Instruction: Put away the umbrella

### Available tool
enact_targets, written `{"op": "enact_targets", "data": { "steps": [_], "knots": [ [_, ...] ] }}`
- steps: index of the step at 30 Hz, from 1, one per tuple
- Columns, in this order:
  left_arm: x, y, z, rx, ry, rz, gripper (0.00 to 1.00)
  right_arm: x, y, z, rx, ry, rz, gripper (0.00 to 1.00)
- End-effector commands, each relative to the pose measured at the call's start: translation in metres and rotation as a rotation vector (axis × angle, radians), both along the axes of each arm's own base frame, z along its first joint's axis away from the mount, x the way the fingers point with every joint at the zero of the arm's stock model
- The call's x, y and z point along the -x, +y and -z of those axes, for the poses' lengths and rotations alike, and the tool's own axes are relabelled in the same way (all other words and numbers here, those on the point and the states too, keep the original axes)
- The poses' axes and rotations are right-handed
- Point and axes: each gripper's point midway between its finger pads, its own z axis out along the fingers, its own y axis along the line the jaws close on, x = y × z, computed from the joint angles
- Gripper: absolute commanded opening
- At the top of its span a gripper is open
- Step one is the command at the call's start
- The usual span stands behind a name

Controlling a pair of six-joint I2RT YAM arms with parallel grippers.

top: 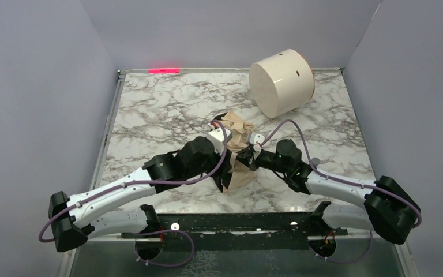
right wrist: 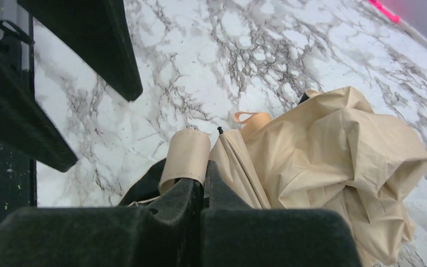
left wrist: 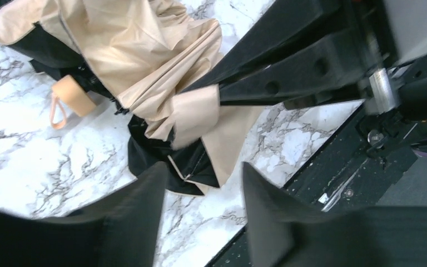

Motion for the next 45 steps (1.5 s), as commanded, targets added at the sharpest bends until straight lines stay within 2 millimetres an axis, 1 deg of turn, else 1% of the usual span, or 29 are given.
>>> {"op": "enact_targets", "data": {
  "steps": [1,3,6,10,14,16,19,24,26,29,32,34,37,39,42,45],
  "knots": [
    [-0.002,0.020,-0.009,0.074,-0.019,-0.114,0.61,-0.007,-0.005,-0.045,-0.171,-0.025,0.087,0.01],
    [-0.004,0.029,-0.011,0.102,-0.025,-0.168,0.65,-0.008,-0.005,-0.052,-0.198,-0.010,0.101,0.01],
    [-0.006,0.041,-0.011,0.129,-0.025,-0.239,0.67,-0.008,-0.005,-0.058,-0.229,0.016,0.109,0.01],
    [-0.010,0.054,-0.010,0.133,-0.029,-0.307,0.71,0.002,-0.004,-0.066,-0.282,0.043,0.072,0.01],
    [-0.018,0.063,-0.011,0.097,-0.050,-0.344,0.76,0.022,-0.004,-0.066,-0.289,0.027,-0.018,0.01],
    [-0.026,0.068,-0.012,0.056,-0.065,-0.360,0.80,0.035,-0.003,-0.066,-0.285,0.020,-0.085,0.01],
    [-0.042,0.075,-0.012,-0.021,-0.081,-0.365,0.83,0.049,-0.004,-0.067,-0.275,0.012,-0.146,0.01],
    [-0.071,0.088,-0.018,-0.077,-0.106,-0.362,0.85,0.067,-0.011,-0.056,-0.203,0.004,-0.218,0.01],
    [-0.082,0.087,-0.021,-0.081,-0.111,-0.338,0.85,0.076,-0.013,-0.049,-0.164,0.007,-0.263,0.01],
    [-0.093,0.076,-0.026,-0.079,-0.131,-0.279,0.85,0.096,-0.015,-0.041,-0.115,0.039,-0.363,0.01],
    [-0.101,0.066,-0.024,-0.084,-0.132,-0.248,0.86,0.109,-0.017,-0.042,-0.100,0.060,-0.429,0.01],
    [-0.103,0.060,-0.019,-0.089,-0.117,-0.231,0.85,0.111,-0.018,-0.044,-0.089,0.069,-0.438,0.01],
    [-0.098,0.053,-0.008,-0.083,-0.075,-0.194,0.84,0.109,-0.019,-0.050,-0.089,0.054,-0.420,0.01],
    [-0.092,0.053,0.001,-0.072,-0.042,-0.199,0.83,0.108,-0.020,-0.057,-0.105,0.044,-0.410,0.01],
    [-0.079,0.056,0.011,-0.022,0.006,-0.220,0.81,0.115,-0.021,-0.067,-0.148,0.047,-0.429,0.01],
    [-0.066,0.062,0.020,0.043,0.045,-0.264,0.81,0.128,-0.023,-0.066,-0.157,0.092,-0.489,0.01]
  ]
}}
